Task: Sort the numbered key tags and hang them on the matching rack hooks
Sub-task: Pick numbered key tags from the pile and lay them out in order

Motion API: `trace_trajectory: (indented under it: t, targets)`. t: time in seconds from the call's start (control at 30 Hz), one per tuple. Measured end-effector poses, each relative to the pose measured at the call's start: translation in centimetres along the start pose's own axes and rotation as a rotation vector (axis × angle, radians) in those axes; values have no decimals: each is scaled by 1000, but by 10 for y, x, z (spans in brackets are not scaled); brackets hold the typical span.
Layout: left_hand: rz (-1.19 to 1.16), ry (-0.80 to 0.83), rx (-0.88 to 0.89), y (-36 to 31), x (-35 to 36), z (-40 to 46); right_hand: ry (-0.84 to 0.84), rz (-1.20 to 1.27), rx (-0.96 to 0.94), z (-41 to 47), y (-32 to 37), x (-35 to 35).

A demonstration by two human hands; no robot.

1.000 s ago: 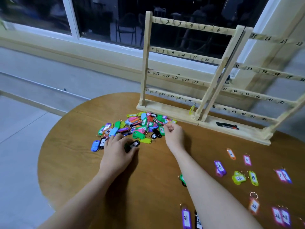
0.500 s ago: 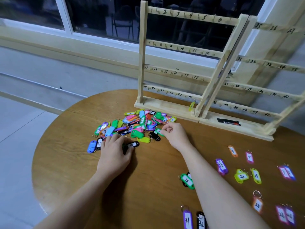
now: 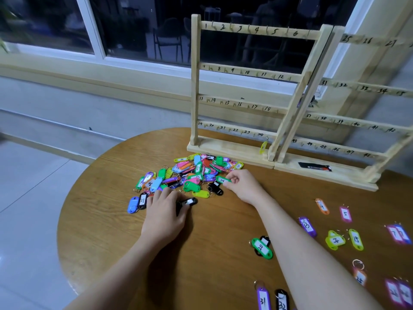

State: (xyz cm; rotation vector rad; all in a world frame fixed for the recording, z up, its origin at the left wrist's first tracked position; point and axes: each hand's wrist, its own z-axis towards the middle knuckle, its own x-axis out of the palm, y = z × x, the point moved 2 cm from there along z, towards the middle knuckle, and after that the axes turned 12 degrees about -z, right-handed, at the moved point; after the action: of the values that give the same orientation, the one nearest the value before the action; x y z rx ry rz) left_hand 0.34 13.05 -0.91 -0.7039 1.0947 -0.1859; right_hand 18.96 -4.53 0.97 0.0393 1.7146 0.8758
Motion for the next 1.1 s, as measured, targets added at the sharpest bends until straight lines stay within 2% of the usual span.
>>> trace_trajectory:
  t: [0.2,0.37,0.6,0.93,1.1]
  targets:
    - [-40,-8,-12,2,0,1,-110,88,27,-3,-6,3]
    - [-70,-12,-19,0,-2,1,-132,142,90,-3,-6,2]
    - [-103,-12,8,-4,-5,0,-182,47,117,-18,14,7]
    - [-167,27,-131,10,-1,5,-293,87,142,-66,22,-7]
    - [-147,3,-48,-4,-9,2,-321,44,138,-89,12,-24]
